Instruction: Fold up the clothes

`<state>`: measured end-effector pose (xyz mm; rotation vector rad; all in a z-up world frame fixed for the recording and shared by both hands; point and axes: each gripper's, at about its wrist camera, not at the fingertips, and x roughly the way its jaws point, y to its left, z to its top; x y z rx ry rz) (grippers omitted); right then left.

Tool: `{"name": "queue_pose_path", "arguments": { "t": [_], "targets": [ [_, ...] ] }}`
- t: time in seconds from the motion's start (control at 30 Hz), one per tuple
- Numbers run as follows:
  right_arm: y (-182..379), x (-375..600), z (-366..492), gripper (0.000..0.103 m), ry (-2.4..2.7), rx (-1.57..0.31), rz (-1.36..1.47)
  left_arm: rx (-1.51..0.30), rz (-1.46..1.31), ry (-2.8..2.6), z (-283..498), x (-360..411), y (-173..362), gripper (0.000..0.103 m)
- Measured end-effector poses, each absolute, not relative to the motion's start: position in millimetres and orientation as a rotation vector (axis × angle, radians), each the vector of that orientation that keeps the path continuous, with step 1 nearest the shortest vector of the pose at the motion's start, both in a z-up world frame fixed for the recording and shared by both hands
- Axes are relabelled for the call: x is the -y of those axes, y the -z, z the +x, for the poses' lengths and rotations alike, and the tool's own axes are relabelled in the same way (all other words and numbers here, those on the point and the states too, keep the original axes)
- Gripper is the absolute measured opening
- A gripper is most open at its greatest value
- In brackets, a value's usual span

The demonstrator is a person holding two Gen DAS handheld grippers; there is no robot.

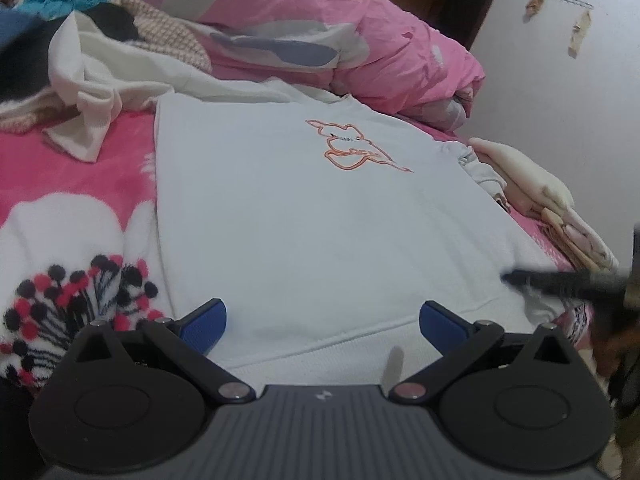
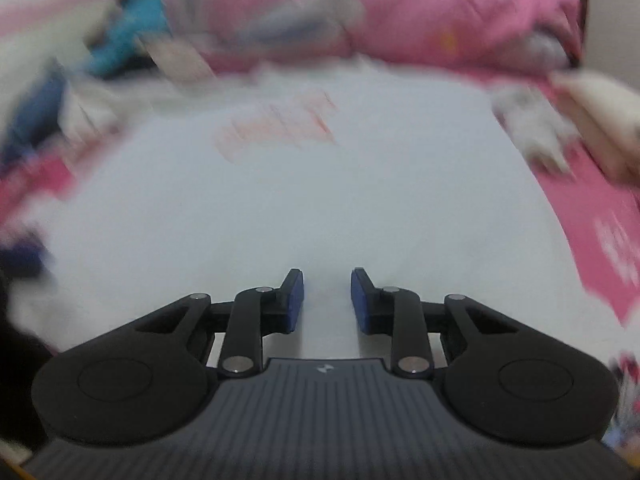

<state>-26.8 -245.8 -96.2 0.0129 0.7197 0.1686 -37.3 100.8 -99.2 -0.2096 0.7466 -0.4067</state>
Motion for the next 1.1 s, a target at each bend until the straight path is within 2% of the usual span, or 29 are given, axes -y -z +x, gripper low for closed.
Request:
{"name": "queue_pose_path", "arguments": {
  "t": [0.07, 0.17, 0.23, 0.3, 0.4, 0.57, 0.67, 0.73, 0.77, 0.87, 0.97, 1.03, 1.1],
  "targets": [
    [94.5, 256.8, -59.8, 0.026, -0.19, -0.663, 0.024, -0.765, -0.223, 0.401, -35.9, -100.9, 97.6, 0.103],
    [81.4, 267.3, -91.3, 0.028, -0.178, -0.691, 0.031, -0.793, -0.242, 0.392, -33.9, -101.1, 95.2, 0.103],
    [70.3, 270.1, -101.1, 0.039, -0.144, -0.729, 0.046, -0.803, -0.218, 0.382, -34.5, -98.4, 94.0, 0.103],
    [57.4, 267.5, -103.1, 0.044, -0.155, -0.68, 0.067, -0.802, -0.197, 0.369, -37.1, -95.3, 93.0, 0.103],
    [46.6, 252.2, -88.4, 0.059, -0.228, -0.582, 0.078, -0.802, -0.188, 0.351, -41.3, -92.1, 91.1, 0.103],
    [75.8, 210.4, -42.6, 0.062, -0.254, -0.62, 0.105, -0.78, -0.2, 0.31, -44.7, -94.6, 85.0, 0.103],
    [102.6, 182.8, -56.9, 0.066, -0.208, -0.628, 0.006, -0.775, -0.227, 0.261, -42.7, -102.7, 82.3, 0.103],
    [109.0, 162.7, -78.6, 0.081, -0.224, -0.629, -0.141, -0.765, -0.233, 0.263, -41.7, -105.9, 80.3, 0.103],
    [109.1, 155.3, -89.7, 0.084, -0.247, -0.644, -0.209, -0.765, -0.233, 0.269, -40.7, -106.4, 79.3, 0.103],
    [95.7, 154.4, -109.0, 0.084, -0.301, -0.68, -0.254, -0.764, -0.221, 0.285, -37.6, -105.4, 76.0, 0.103],
    [66.0, 175.2, -100.6, 0.086, -0.26, -0.595, -0.209, -0.744, -0.193, 0.278, -39.5, -102.5, 73.0, 0.103],
    [54.6, 197.2, -81.8, 0.093, -0.203, -0.543, -0.162, -0.733, -0.184, 0.269, -41.6, -100.8, 71.8, 0.103],
    [48.1, 221.7, -59.8, 0.094, -0.165, -0.51, -0.094, -0.744, -0.183, 0.263, -41.6, -98.7, 71.8, 0.103]
  ]
}}
